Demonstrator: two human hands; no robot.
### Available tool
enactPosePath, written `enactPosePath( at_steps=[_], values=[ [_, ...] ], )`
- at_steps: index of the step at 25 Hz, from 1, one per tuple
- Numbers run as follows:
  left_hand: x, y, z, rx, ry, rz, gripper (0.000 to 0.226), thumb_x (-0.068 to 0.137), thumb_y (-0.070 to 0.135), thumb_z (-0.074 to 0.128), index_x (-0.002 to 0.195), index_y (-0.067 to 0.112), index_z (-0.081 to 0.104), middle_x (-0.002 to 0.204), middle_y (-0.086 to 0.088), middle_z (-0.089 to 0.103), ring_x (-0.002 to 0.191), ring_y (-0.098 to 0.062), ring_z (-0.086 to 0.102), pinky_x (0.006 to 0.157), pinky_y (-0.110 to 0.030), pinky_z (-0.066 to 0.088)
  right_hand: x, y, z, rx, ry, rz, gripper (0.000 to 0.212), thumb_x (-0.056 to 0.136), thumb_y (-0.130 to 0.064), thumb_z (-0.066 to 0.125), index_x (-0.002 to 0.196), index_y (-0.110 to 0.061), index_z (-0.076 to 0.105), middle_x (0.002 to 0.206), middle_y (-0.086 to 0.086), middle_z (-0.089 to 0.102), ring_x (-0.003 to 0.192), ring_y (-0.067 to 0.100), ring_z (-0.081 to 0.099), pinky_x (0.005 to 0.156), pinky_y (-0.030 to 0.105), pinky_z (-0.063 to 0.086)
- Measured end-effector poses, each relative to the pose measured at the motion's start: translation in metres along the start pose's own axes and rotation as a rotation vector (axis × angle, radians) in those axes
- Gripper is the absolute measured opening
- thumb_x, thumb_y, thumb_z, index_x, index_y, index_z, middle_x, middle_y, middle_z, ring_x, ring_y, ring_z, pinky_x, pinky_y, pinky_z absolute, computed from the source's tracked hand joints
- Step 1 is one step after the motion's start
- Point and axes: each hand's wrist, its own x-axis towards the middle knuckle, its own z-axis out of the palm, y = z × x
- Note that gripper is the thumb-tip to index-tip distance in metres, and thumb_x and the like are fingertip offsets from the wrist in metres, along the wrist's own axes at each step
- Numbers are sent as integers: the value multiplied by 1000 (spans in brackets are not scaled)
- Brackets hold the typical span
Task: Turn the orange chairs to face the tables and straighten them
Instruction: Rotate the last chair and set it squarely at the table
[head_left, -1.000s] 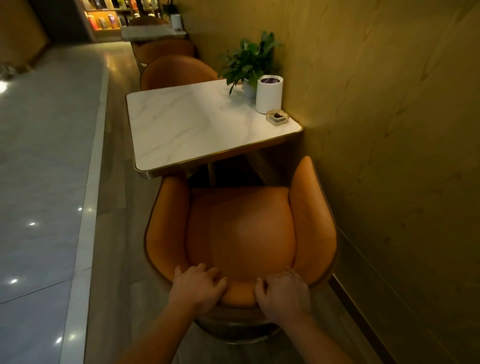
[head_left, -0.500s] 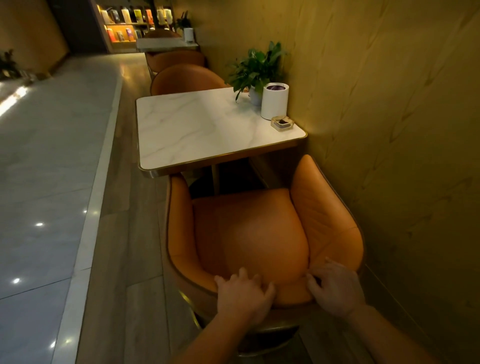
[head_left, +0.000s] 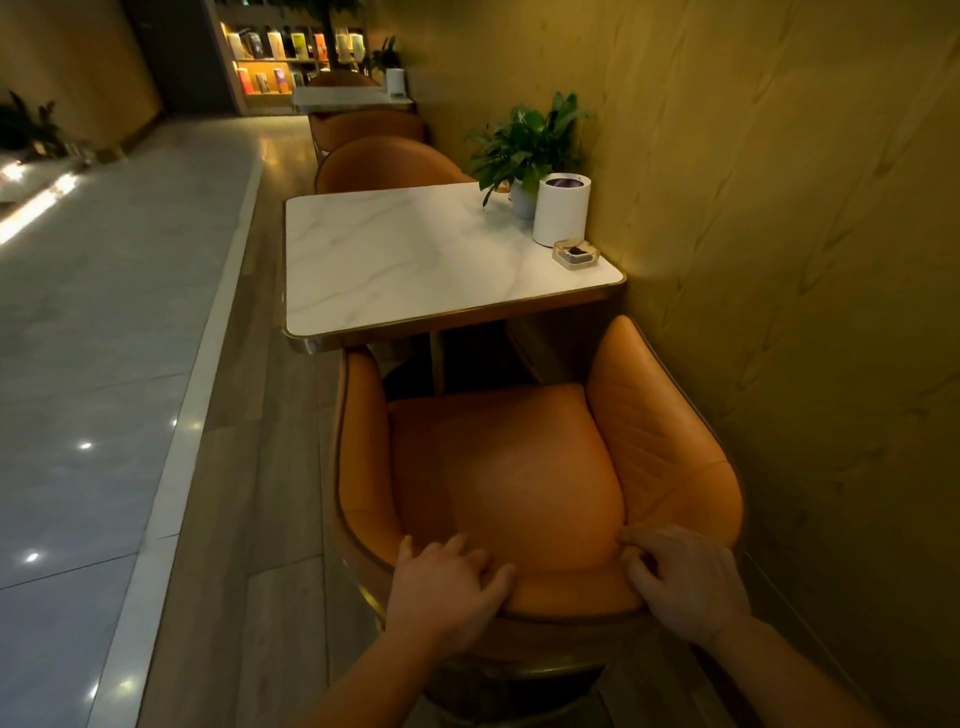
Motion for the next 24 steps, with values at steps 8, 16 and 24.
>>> enactPosePath(
  at_steps=[8, 16, 24],
  values=[
    [16, 30, 0, -3, 17, -41, 78, 86, 78, 5, 123, 38, 61, 118, 6, 61, 116, -18, 52, 113, -58, 17, 25, 33, -9, 5, -3, -13, 27, 93, -47, 56, 116, -39, 68, 119, -20, 65, 111, 2, 56, 85, 22, 41],
    [49, 67, 5, -28, 42, -146, 84, 78, 80, 0, 141, 48, 46, 135, 15, 54, 125, -13, 49, 116, -54, 17, 65, 75, -19, 64, -58, -119, 35, 93, -51, 46, 118, -38, 66, 122, -21, 63, 115, 0, 53, 95, 25, 43],
    [59, 83, 8, -5, 90, -176, 78, 83, 77, 3, 140, 47, 48, 132, 13, 58, 121, -13, 51, 114, -51, 22, 83, 91, -21, 33, -60, -129, 36, 92, -57, 42, 116, -43, 65, 119, -27, 60, 110, -5, 51, 89, 20, 42]
  ],
)
